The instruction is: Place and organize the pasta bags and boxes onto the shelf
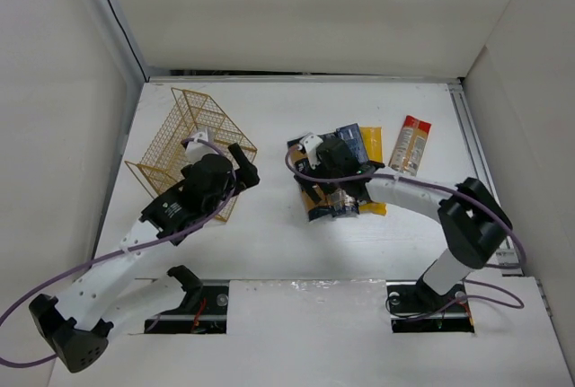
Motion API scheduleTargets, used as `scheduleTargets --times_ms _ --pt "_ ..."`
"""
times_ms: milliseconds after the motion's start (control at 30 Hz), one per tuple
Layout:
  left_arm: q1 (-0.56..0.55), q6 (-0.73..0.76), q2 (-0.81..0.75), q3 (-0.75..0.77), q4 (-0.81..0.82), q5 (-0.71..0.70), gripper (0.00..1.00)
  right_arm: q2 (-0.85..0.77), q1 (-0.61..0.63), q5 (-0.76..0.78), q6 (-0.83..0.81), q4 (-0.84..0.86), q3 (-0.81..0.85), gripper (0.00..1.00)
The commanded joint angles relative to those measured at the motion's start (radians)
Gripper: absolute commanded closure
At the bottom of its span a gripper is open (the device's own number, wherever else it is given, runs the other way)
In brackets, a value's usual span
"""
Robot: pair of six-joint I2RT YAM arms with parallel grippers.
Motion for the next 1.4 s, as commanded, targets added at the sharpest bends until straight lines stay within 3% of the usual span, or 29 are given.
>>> scheduleTargets --times_ms 0,167,367,433,467,500,567,633,733,1067,1200,1367 --pt "-0.002 -0.039 -0.058 0.015 -0.076 -0.067 0.0 0.08 0.045 0.065 0.086 0.008 0.105 0.0" --pt "-0.002 -0.117 -0.086 0.056 -0.164 -0.145 0.0 0.197 0.045 0.149 0.209 -0.037 0.145 0.0" --pt "-0.002 -0.22 -0.106 0.076 -0.3 -0.226 0.0 0.291 0.045 0.196 0.222 -0.039 0.154 0.03" --pt "-0.002 -0.244 -0.124 0.076 -0.313 -0.236 0.0 0.306 0.045 0.158 0.194 -0.011 0.145 0.17" --pt "-0.002 -0.244 -0.124 0.076 -0.313 -0.236 0.0 0.306 0.045 0.157 0.194 0.0 0.134 0.54" --pt "-0.002 -0.244 -0.134 0.067 -0.302 -0.236 0.0 0.306 0.045 0.157 0.194 0.015 0.134 0.64" --pt "0.007 -0.235 -0.134 0.067 -0.291 -0.226 0.0 0.282 0.045 0.18 0.173 0.015 0.125 0.8" --pt "0.007 -0.225 -0.134 0.056 -0.28 -0.226 0.0 0.219 0.045 0.206 0.14 0.015 0.114 0.84" --pt "0.007 -0.189 -0.134 0.047 -0.242 -0.204 0.0 0.09 0.045 0.229 0.053 0.066 0.079 0.98" --pt "0.007 -0.151 -0.163 -0.01 -0.156 -0.183 0.0 -0.35 0.056 0.013 -0.137 0.47 -0.253 1.0" --pt "0.007 -0.142 -0.163 -0.01 -0.156 -0.183 0.0 -0.37 0.077 -0.16 -0.167 0.622 -0.327 1.0" --pt "0.007 -0.142 -0.163 -0.01 -0.145 -0.183 0.0 -0.24 0.119 -0.27 -0.17 0.699 -0.277 1.0"
